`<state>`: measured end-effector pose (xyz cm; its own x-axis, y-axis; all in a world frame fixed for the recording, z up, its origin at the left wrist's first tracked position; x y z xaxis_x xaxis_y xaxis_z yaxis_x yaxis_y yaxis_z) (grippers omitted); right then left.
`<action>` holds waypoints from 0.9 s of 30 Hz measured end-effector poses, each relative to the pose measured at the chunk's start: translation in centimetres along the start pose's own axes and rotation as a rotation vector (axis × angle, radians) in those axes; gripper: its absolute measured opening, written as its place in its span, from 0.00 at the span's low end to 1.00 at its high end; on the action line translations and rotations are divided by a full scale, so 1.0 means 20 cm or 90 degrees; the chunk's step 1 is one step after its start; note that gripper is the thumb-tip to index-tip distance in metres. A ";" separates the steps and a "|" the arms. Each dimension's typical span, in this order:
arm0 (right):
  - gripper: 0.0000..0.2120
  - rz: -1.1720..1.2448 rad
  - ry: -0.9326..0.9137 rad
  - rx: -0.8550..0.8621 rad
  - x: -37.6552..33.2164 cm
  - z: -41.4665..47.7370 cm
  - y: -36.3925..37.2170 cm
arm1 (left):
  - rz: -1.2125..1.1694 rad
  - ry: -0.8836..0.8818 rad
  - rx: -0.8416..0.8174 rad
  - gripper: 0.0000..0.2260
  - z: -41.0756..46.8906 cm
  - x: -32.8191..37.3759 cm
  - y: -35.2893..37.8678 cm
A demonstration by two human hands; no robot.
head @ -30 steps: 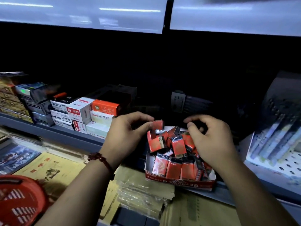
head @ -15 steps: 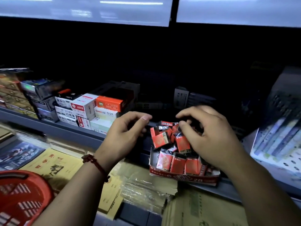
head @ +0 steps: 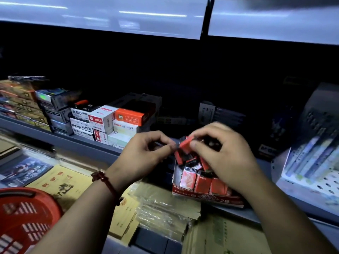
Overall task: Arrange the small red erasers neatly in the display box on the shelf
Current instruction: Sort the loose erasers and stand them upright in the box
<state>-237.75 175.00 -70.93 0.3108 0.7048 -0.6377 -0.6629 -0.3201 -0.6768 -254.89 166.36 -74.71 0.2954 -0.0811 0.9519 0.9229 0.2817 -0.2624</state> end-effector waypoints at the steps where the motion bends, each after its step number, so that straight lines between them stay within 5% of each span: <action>1: 0.02 0.024 0.009 0.057 0.01 0.00 -0.03 | 0.005 0.006 0.003 0.09 0.00 0.00 0.00; 6: 0.03 0.005 0.078 0.247 0.12 0.00 -0.14 | 0.002 0.002 0.014 0.08 0.00 0.03 -0.02; 9: 0.12 -0.028 0.110 0.215 0.22 0.00 -0.14 | -0.043 0.027 0.043 0.05 0.01 0.03 -0.02; 16: 0.03 -0.054 0.110 0.140 0.24 -0.01 -0.12 | 0.024 0.115 0.192 0.09 0.02 0.05 -0.03; 27: 0.05 -0.029 0.090 0.164 0.22 -0.03 -0.12 | 0.220 0.247 0.236 0.08 -0.02 0.11 0.02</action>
<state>-234.33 178.59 -72.31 0.4238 0.6136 -0.6663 -0.7919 -0.1060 -0.6013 -253.88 165.96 -72.81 0.6932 -0.2470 0.6771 0.6319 0.6602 -0.4060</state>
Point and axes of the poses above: each hand's wrist, its own z-axis towards the middle knuckle, its own y-axis out of the palm, x = y × z, the point moved 4 cm from there along z, towards the middle knuckle, and after that the axes turned 9 degrees about -x, right-handed, at the moved point
